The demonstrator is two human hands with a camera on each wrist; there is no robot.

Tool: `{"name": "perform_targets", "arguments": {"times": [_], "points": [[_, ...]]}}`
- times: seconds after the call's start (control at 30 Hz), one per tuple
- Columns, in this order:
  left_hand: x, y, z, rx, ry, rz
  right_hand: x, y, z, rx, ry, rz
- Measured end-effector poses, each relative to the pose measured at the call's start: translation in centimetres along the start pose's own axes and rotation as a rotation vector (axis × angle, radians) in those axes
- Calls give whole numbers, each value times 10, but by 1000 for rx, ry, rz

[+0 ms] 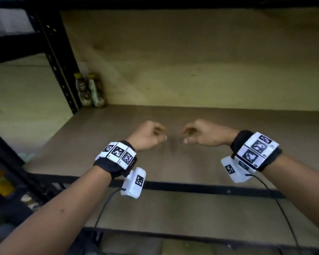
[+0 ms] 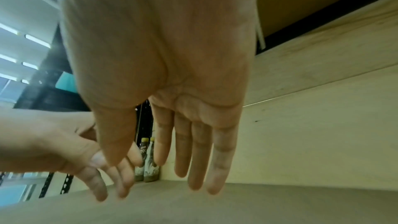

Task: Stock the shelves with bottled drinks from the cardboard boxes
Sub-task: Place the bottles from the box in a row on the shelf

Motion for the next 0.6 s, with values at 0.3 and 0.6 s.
{"name": "perform_targets", "arguments": {"times": [0.3, 0.6], "points": [[97, 50, -180, 299, -132, 98, 162, 91, -85, -538, 141, 24], [198, -43, -345, 112, -396, 486, 237, 200, -263, -606, -212, -287]]}}
Point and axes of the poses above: each hand's wrist, its own x-axis away from the middle knuckle, its own z-axis out of the back of the hand, y = z × x, the point moved 6 cm from there along -x, towards the middle knuckle, and after that the axes turned 2 degrees about y, right-handed, at the moved point
